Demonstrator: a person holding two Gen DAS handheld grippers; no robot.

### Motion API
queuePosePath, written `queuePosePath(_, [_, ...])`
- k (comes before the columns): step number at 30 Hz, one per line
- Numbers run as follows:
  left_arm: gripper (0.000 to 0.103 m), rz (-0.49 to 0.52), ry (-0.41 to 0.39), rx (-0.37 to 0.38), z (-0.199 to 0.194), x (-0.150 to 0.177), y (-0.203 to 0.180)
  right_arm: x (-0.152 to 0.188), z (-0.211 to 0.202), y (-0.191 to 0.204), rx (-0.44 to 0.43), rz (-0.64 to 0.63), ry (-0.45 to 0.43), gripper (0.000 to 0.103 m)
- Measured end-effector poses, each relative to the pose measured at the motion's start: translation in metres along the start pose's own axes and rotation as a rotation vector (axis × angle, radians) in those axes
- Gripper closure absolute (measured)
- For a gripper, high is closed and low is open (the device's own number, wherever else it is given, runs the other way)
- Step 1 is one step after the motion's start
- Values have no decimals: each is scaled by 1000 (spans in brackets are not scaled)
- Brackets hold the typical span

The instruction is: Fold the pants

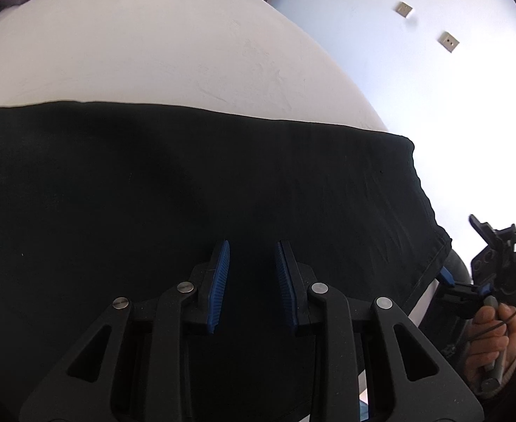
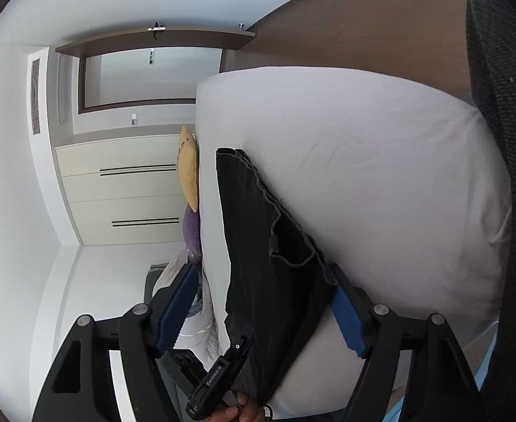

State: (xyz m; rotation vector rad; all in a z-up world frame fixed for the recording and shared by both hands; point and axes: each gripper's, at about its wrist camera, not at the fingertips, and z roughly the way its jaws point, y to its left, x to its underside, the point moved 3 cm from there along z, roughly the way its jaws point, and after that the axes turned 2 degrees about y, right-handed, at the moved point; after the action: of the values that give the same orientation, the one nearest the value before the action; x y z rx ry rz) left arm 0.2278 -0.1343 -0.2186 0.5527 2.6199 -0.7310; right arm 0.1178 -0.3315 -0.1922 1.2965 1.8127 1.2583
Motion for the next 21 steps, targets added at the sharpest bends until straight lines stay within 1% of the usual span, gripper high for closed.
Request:
queuePosePath(1, [77, -9, 1, 8, 1, 4, 0, -2, 3, 0, -8, 9, -2, 35])
queuePosePath(2, [77, -15, 0, 13, 0, 5, 3, -3, 6, 0, -8, 12, -5, 43])
queuePosePath(3, [77, -21, -1, 17, -7, 4, 5, -5, 10, 1, -5, 12, -5, 50])
queuePosePath(4, [77, -31, -3, 23, -17, 7, 13, -6, 15, 2, -5, 11, -2, 53])
queuePosePath(5, [77, -41, -5, 29, -25, 10, 20, -6, 18, 2, -3, 5, 2, 59])
queuePosePath(6, [77, -47, -5, 33, -30, 8, 21, -7, 20, 2, 4, -3, 1, 66])
queuePosePath(7, [77, -55, -6, 37, -32, 8, 23, -7, 23, 2, 10, -8, -1, 71])
queuePosePath(8, [77, -61, -7, 41, -32, 8, 23, -9, 26, 2, 19, -11, 1, 80])
queuePosePath(9, [77, -66, -8, 45, -33, 8, 24, -10, 29, 0, 26, -11, 2, 86])
queuePosePath(11, [77, -70, -7, 50, -33, 8, 24, -12, 32, 0, 51, -21, -1, 89])
queuePosePath(13, [77, -82, -6, 62, -34, 9, 27, -12, 34, 6, 82, -59, -2, 89])
queuePosePath(17, [77, -115, -14, 102, -32, 11, 30, -8, 41, 32, 165, -195, -9, 90])
queuePosePath(18, [77, -126, -18, 115, -33, 12, 32, -3, 45, 45, 189, -257, -9, 90])
queuePosePath(20, [78, -146, -28, 141, -37, 16, 37, 12, 56, 75, 247, -436, 0, 90])
queuePosePath(21, [78, -157, -33, 156, -38, 17, 40, 28, 66, 97, 285, -584, 14, 90])
